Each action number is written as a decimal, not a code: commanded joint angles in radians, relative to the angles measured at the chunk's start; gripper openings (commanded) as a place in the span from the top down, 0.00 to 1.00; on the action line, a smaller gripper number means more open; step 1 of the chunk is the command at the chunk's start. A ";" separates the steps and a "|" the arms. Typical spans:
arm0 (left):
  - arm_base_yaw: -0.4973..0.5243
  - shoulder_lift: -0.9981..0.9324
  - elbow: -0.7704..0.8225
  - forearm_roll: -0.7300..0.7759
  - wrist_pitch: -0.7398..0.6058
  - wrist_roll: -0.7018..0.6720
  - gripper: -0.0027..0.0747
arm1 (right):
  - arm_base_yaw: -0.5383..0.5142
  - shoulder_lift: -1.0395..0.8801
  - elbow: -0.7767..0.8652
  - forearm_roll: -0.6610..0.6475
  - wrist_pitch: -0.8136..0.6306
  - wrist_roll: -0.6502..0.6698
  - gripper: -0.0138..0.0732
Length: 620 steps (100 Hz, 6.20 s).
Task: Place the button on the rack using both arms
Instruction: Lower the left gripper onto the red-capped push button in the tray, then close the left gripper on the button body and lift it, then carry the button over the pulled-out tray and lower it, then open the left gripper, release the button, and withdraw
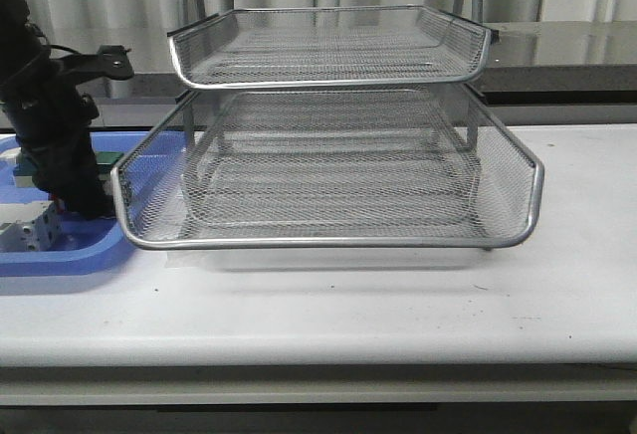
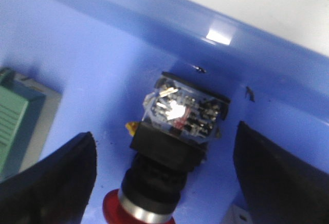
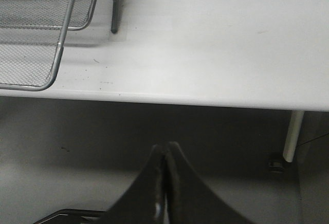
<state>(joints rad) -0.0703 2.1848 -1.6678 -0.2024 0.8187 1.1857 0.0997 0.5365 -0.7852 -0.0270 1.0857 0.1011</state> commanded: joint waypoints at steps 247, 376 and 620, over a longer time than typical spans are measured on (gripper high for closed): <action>0.087 -0.111 -0.300 -0.093 0.445 -0.015 0.87 | -0.002 0.003 -0.034 -0.012 -0.050 0.002 0.92; -0.337 -0.653 0.075 -0.095 0.438 -0.145 0.87 | -0.002 0.003 -0.034 -0.012 -0.050 0.002 0.92; -0.181 -0.821 0.233 -0.117 0.237 -0.398 0.40 | -0.002 0.003 -0.034 -0.012 -0.050 0.002 0.92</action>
<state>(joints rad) -0.2989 1.4543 -1.4595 -0.2926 1.1162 0.8103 0.0997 0.5365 -0.7852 -0.0270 1.0857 0.1011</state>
